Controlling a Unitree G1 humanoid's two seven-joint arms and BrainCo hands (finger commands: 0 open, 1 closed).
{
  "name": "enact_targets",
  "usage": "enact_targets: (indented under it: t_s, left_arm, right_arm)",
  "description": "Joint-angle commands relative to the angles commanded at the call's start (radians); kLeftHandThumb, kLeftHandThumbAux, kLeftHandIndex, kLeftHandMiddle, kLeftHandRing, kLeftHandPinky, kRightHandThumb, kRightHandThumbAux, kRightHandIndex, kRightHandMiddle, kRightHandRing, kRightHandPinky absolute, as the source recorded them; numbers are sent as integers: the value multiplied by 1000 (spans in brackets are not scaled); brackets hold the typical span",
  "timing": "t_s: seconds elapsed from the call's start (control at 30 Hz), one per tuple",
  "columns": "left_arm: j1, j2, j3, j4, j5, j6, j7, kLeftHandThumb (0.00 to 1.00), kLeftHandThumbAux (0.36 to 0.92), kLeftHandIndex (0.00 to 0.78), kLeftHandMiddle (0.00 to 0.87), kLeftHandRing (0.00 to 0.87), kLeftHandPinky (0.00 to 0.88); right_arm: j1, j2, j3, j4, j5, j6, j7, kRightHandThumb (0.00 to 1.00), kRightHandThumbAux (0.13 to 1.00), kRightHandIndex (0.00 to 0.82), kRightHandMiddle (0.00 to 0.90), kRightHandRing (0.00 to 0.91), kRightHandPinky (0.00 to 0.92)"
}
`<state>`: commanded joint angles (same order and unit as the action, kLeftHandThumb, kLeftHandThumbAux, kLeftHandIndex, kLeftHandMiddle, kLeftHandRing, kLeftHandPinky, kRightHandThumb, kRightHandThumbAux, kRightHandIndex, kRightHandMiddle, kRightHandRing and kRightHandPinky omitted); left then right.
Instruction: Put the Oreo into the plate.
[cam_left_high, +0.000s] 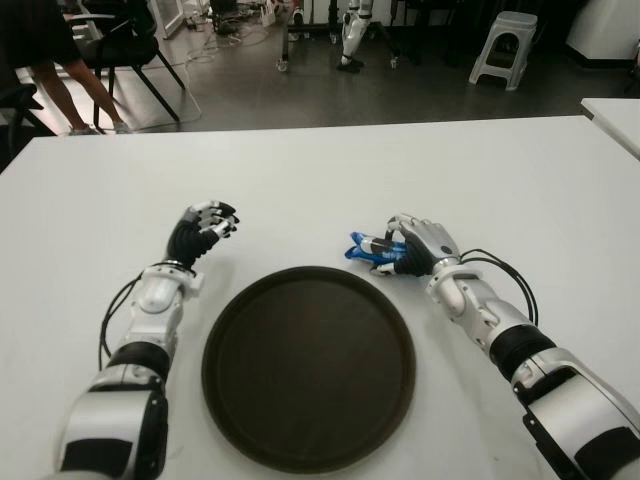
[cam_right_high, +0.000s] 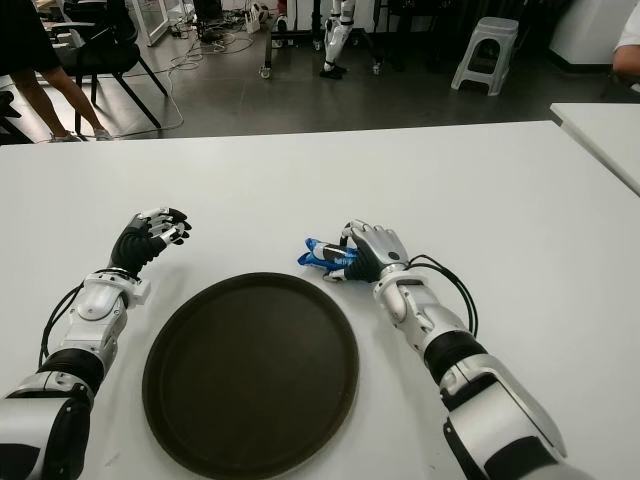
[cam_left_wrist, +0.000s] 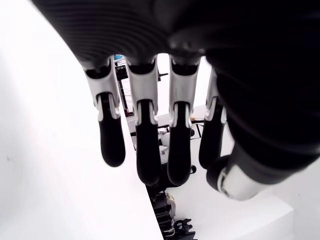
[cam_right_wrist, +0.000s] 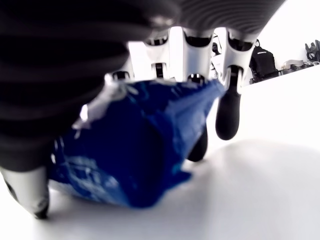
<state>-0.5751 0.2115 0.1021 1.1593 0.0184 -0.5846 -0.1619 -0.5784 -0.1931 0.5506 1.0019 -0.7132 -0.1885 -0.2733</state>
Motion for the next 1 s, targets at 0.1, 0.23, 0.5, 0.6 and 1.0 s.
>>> enact_targets:
  t_s: [0.1,0.23,0.5,0.6,1.0]
  left_arm:
    - [0,0,1,0,-3,0,-6,694,717,409,488,446,410]
    - [-1,1,0,0,-1,1,-9,695,717,410,495,445,403]
    - [-1,2,-4,0,5,0,-2,694,717,410,495,446,393]
    - [-2,2,-4,1,5,0,-1,694,717,409,497,447,390]
    - [-6,1,-3,7,5,8,0,696,716,409,472,411,363]
  right_arm:
    - [2,0,0,-5,2,3,-3,0,624,440,479,540,423]
    - [4,-2,-1,-9,5,-1,-5,0,640,451,497,551,440]
    - [1,-2,-3,-6,7,-6,-4,0,628,435,500,561,481]
    - [0,-3,-3,-5,7,-8,-5,0,630,434,506,565,478]
    - [8,-11,-37,-14,22,-84,-121,118,809,579,732,741,726]
